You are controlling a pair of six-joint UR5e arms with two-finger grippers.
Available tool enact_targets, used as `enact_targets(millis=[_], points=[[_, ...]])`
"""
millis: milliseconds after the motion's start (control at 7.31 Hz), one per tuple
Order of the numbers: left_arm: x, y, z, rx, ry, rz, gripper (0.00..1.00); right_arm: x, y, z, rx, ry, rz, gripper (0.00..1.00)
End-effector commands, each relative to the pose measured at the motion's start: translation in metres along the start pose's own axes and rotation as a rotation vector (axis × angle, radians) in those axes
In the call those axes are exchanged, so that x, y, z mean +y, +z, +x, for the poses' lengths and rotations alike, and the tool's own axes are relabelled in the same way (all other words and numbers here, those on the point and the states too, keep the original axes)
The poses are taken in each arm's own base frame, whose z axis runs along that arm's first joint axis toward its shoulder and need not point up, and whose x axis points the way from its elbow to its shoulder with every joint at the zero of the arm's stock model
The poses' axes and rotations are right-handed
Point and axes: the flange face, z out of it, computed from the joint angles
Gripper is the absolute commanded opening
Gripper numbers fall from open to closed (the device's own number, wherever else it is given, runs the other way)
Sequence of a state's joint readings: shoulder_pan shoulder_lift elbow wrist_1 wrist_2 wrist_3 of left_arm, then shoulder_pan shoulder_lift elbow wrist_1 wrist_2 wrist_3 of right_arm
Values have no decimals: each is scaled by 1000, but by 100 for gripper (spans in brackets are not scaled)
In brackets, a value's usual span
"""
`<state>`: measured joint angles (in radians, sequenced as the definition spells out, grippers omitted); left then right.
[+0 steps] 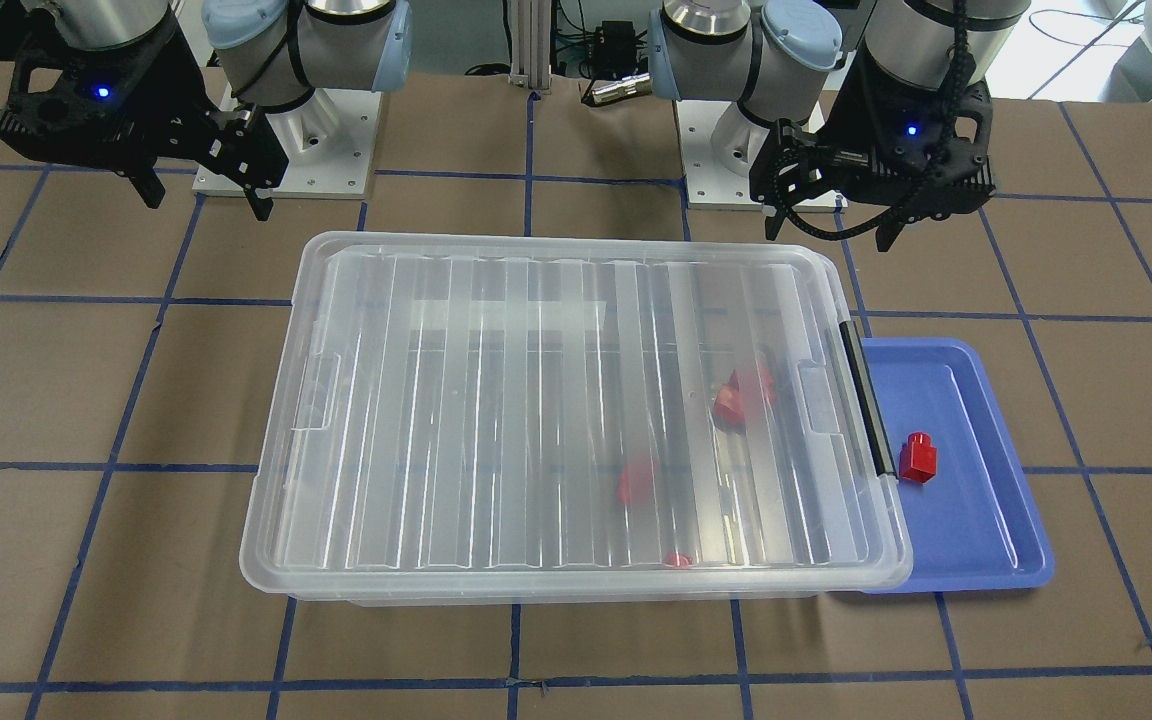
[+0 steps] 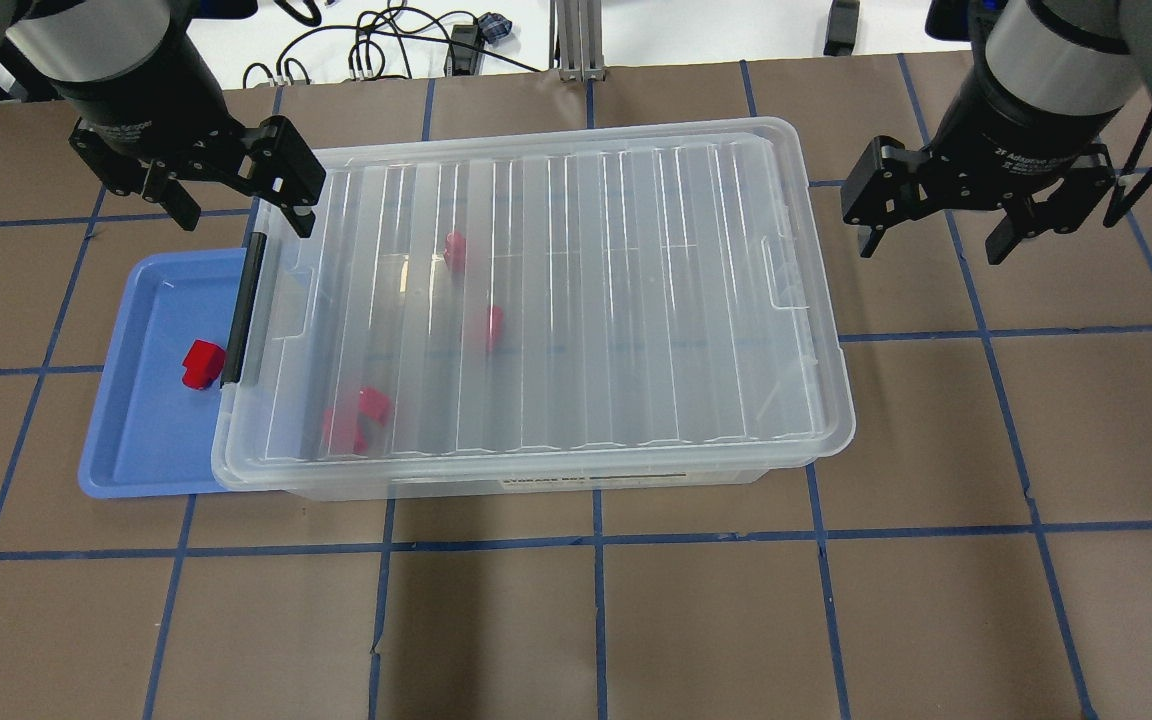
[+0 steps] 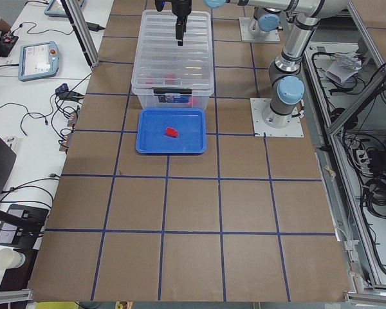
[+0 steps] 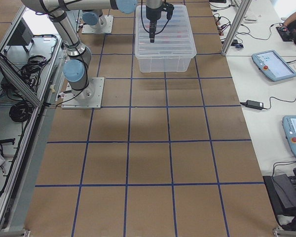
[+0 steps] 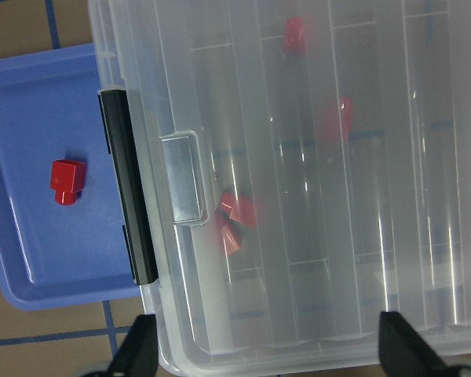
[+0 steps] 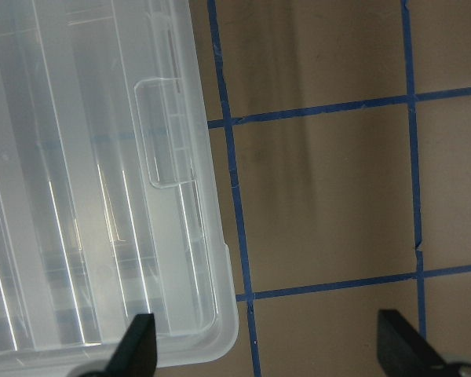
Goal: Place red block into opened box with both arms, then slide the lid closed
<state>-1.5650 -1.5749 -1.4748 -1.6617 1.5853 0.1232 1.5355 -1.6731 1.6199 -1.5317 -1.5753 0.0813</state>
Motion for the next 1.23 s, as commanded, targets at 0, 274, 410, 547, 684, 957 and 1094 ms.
enact_targets(millis=[0, 274, 410, 547, 684, 957, 1094], points=[[-1, 1, 2, 2, 4, 1, 100, -1, 2, 0, 5, 0, -6, 100], [0, 1, 2, 2, 4, 1, 100, -3, 2, 0, -2, -2, 3, 100], [3, 2, 3, 2, 7, -1, 100, -4, 3, 0, -3, 0, 2, 100], [4, 1, 3, 1, 16, -1, 100, -3, 1, 0, -2, 2, 6, 100], [12, 2, -1, 0, 24, -9, 100, -3, 2, 1, 3, 2, 3, 100], [-3, 26, -54, -30, 6, -60, 100, -8, 6, 1, -6, 5, -1, 100], [-12, 45, -92, -20, -63, -85, 100, -14, 22, 2, 7, 7, -32, 100]])
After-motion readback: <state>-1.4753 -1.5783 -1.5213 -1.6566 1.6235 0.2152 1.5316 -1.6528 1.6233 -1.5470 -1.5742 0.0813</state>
